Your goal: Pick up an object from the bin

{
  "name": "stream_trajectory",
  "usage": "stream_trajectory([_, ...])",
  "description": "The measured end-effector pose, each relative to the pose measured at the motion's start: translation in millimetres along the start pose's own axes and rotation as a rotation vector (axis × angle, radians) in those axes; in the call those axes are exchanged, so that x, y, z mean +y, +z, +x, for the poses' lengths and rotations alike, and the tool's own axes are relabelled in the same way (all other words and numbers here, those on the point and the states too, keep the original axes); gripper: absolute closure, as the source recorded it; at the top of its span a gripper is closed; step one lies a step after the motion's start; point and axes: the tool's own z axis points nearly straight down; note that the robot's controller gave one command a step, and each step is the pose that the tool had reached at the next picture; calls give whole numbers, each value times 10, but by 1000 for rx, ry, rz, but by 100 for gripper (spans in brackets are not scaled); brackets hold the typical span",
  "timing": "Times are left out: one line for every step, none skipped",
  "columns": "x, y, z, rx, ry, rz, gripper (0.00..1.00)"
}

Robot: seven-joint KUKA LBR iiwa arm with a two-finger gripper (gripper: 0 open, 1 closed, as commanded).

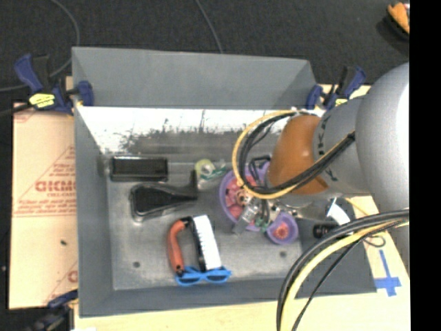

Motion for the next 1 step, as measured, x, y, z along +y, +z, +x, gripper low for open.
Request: stream_trajectory([0,0,0,0,0,0,100])
